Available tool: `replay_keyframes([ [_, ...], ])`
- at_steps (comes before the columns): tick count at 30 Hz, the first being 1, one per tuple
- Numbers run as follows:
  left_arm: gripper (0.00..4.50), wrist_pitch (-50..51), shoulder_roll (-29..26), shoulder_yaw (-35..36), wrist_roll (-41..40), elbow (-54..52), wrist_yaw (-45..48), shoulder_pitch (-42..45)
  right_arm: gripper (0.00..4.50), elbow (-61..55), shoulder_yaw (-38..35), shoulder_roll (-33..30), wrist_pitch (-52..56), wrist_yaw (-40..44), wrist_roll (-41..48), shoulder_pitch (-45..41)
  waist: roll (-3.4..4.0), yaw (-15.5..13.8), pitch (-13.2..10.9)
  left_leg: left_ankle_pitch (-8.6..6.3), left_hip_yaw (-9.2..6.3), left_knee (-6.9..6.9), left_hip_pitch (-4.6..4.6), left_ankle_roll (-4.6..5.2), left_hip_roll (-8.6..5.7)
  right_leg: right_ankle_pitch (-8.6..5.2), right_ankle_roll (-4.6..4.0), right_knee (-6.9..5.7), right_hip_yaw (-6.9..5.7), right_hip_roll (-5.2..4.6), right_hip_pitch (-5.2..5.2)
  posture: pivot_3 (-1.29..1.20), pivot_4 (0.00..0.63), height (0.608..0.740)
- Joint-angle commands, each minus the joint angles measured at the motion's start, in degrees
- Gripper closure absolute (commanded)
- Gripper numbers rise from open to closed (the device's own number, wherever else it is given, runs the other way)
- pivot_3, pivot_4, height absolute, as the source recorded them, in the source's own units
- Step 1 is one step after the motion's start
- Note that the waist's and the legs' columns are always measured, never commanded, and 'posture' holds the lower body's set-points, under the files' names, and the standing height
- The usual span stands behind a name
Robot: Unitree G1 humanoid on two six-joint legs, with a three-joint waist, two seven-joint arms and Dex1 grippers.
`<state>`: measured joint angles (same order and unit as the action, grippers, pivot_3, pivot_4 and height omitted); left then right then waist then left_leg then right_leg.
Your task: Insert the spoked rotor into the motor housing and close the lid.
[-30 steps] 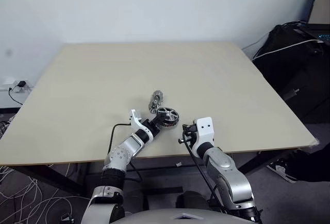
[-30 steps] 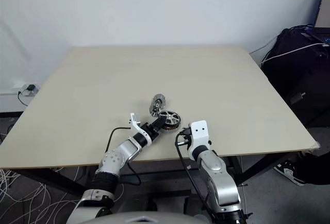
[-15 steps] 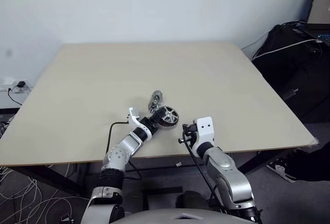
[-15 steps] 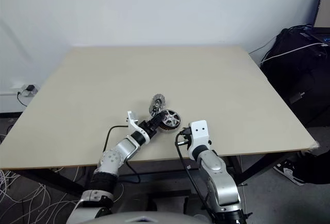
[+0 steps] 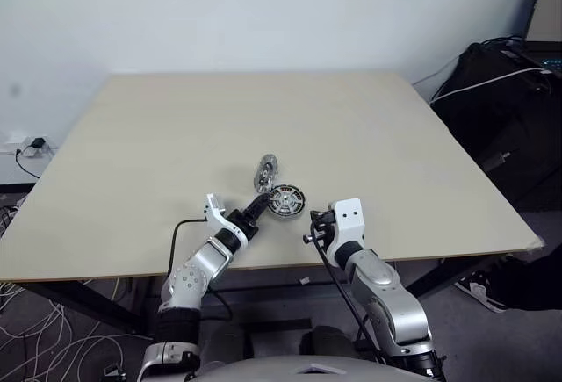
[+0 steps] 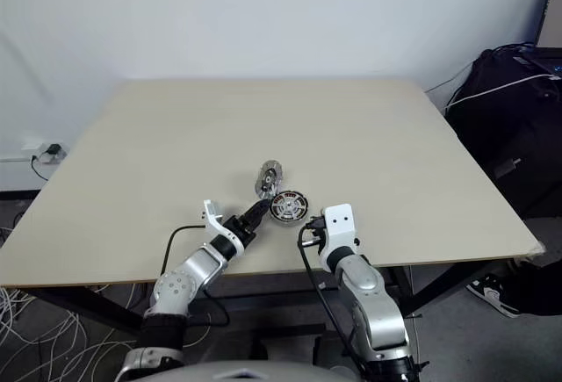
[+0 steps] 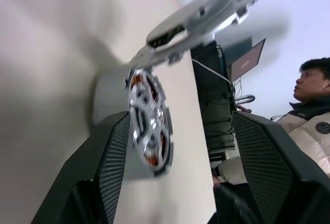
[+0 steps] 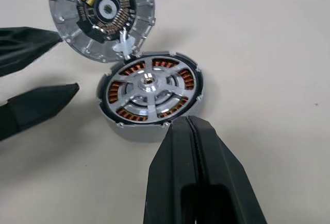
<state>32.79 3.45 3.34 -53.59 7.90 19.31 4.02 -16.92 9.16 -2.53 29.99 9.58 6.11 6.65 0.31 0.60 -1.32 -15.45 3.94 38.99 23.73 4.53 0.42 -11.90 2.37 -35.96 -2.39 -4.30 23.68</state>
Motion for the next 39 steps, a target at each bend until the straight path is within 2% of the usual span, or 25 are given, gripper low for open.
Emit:
replay_keyframes([
  [1,1.19,-9.3,0.3,-5.8,8.2,-7.4,8.5,-0.3,4.50,-0.8,0.5,0.1,-3.8,0.1,-0.6,-2.2,0.01,0.1,0.0,0.00,0.01,0.00,0.00,0.00,-0.01,0.00,0.00,0.00,0.01,-0.04,0.00,0.00,0.000,0.740],
  [7,1.19,-24.1,-3.4,-8.8,23.6,-5.8,10.9,-3.5,4.50,4.1,2.3,0.0,-5.4,0.8,-2.4,-6.6,0.23,0.2,0.1,0.00,0.06,-0.10,-0.05,-0.02,0.10,-0.01,-0.02,0.00,0.07,-0.06,0.07,0.00,0.000,0.740],
  [13,3.11,-35.1,-7.2,-11.1,34.9,-3.3,12.0,-7.2,4.50,13.4,2.1,0.3,-7.0,0.8,-3.7,-13.8,0.24,0.0,0.1,0.01,0.08,-0.14,-0.04,-0.03,0.07,-0.03,-0.09,-0.03,0.05,0.00,0.10,0.00,0.000,0.740],
  [17,4.46,-40.3,-8.9,-12.6,39.7,-2.0,12.6,-8.7,4.50,18.4,1.9,0.4,-7.9,0.8,-4.4,-17.4,0.24,0.0,0.1,-0.01,0.13,-0.13,-0.02,0.01,-0.01,-0.02,-0.06,0.01,0.07,-0.11,0.09,0.00,0.000,0.740],
  [25,4.46,-47.5,-11.3,-16.2,44.7,-0.8,15.7,-9.0,4.50,27.1,1.9,1.0,-7.8,1.7,-4.9,-24.9,0.35,0.1,0.2,-0.01,0.13,-0.14,-0.04,0.01,0.08,-0.01,-0.08,-0.05,0.06,-0.15,0.13,0.00,0.000,0.740],
  [36,4.46,-49.5,-12.1,-15.8,45.6,2.3,16.0,-8.1,4.50,36.1,1.3,2.5,-8.9,4.2,-4.3,-29.1,0.37,0.2,0.2,0.00,0.14,-0.14,-0.06,0.03,0.07,0.00,-0.07,-0.06,0.05,-0.04,0.08,0.00,0.000,0.740],
  [39,4.46,-49.7,-12.0,-15.7,45.5,3.2,16.0,-8.4,4.50,41.5,2.7,2.4,-8.6,4.6,-6.1,-29.6,0.38,0.3,0.2,0.00,0.16,-0.13,-0.07,0.04,0.05,0.00,-0.05,-0.06,0.05,0.13,0.06,0.00,0.000,0.740],
])
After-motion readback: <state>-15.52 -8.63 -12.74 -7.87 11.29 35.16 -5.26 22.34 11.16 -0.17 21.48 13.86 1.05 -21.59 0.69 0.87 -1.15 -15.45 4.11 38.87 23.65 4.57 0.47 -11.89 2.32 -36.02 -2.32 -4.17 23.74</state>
